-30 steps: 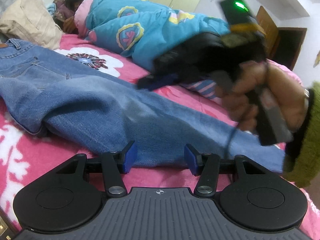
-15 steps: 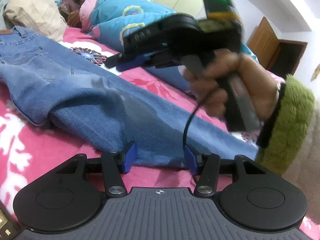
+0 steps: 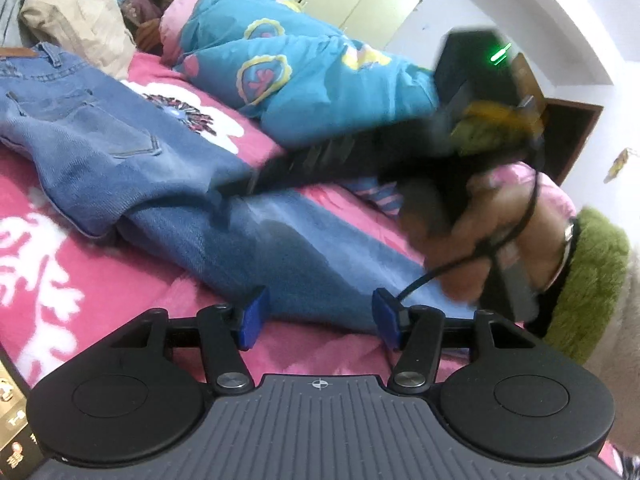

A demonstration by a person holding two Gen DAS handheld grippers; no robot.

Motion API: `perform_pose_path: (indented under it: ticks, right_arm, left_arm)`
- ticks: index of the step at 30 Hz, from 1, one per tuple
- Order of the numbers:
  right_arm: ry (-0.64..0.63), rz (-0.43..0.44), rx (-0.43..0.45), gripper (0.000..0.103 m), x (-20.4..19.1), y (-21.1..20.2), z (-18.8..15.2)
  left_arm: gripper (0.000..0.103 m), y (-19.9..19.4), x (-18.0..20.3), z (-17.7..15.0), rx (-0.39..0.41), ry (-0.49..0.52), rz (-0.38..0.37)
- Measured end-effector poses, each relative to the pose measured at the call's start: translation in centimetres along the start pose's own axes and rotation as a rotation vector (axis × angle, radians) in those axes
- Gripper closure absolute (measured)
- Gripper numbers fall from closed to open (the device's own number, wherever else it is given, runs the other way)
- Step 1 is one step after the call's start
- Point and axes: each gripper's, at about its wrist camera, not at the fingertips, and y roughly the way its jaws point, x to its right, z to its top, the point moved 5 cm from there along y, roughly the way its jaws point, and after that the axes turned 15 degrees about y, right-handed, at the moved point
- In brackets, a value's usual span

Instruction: Fold clothes

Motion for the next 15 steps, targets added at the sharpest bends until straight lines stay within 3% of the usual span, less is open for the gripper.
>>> perform_pose_path:
  ticks: [3,8,12,15]
  right_arm:
    - [-0.040,-0.022,0.002,0.083,-0.6,0.2,-0.7]
    - [-0.041,0.019,0.110,0.085,-1.8,-2.8,0.4]
    - [-0.090,-0.016,0.031,0.085,-1.8,-0.2,-2.2]
    - [-0.019,-0.027,0.069,0.086,-0.8,-3.4,-1.6]
  left_arm:
    - [0.047,0.1,-0.1,-0.3,-0.010,0.010,0.003]
    - [0.047,0.2,0.0,-0.4,-0.008,0.016,0.003]
    - [0.047,0.0,0.5,-0.5,-0.006,0.048,0.019]
    - [0.047,-0.3,1.1,-0.6,0.003,0.091,0.035]
